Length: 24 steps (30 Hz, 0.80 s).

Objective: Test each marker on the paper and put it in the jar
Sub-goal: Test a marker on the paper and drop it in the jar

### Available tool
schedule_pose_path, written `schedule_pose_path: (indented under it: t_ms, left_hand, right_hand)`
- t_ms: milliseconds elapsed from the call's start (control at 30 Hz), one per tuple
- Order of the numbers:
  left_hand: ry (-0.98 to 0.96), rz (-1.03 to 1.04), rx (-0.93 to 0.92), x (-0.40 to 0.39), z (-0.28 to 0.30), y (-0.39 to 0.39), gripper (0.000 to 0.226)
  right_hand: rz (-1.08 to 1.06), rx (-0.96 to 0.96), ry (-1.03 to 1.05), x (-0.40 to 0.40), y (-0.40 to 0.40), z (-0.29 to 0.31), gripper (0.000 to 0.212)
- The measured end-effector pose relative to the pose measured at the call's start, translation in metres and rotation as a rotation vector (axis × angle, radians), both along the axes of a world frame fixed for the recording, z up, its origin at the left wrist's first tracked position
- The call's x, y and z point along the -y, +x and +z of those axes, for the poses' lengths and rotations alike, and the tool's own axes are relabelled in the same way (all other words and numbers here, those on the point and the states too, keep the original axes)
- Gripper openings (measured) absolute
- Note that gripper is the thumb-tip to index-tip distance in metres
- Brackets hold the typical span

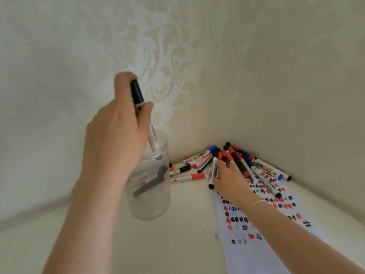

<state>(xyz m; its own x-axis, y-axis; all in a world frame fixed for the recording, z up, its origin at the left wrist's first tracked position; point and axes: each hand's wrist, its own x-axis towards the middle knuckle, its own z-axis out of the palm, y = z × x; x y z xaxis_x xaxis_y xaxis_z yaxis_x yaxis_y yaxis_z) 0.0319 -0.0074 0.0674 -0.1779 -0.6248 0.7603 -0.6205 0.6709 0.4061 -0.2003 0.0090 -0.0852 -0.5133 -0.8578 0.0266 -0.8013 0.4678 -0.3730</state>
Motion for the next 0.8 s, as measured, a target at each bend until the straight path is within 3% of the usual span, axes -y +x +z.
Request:
schedule_pose_path:
  t_ms: [233, 333, 500, 567, 633, 700, 800]
  left_hand:
    - [0.133, 0.075, 0.381, 0.012, -0.021, -0.008, 0.021]
    - [0.240, 0.076, 0.390, 0.016, -0.023, -0.009, 0.008]
    - [0.366, 0.070, 0.516, 0.025, -0.025, -0.012, 0.036]
    - [0.379, 0.081, 0.539, 0.024, -0.023, -0.013, 0.045]
    - [0.303, 0.114, 0.513, 0.021, -0.022, -0.015, 0.048]
    - [0.069, 0.140, 0.375, 0.013, -0.021, -0.020, 0.038]
    - [-0.170, -0.096, 0.138, -0.001, -0.022, -0.037, 0.022]
  right_hand:
    - [-0.026, 0.054, -0.209, -0.003, 0.003, 0.006, 0.033]
    - [0.007, 0.119, -0.411, -0.007, 0.006, 0.014, 0.017]
    - [0.005, 0.331, -0.501, -0.008, 0.013, 0.026, 0.015]
    - [0.002, 0.502, -0.534, -0.011, 0.016, 0.033, 0.017]
    - [-0.021, 0.731, -0.552, -0.015, 0.018, 0.042, 0.017]
    - [-0.037, 0.938, -0.561, -0.019, 0.020, 0.051, 0.018]
    - [0.035, 1.168, -0.590, -0.025, 0.018, 0.057, 0.025]
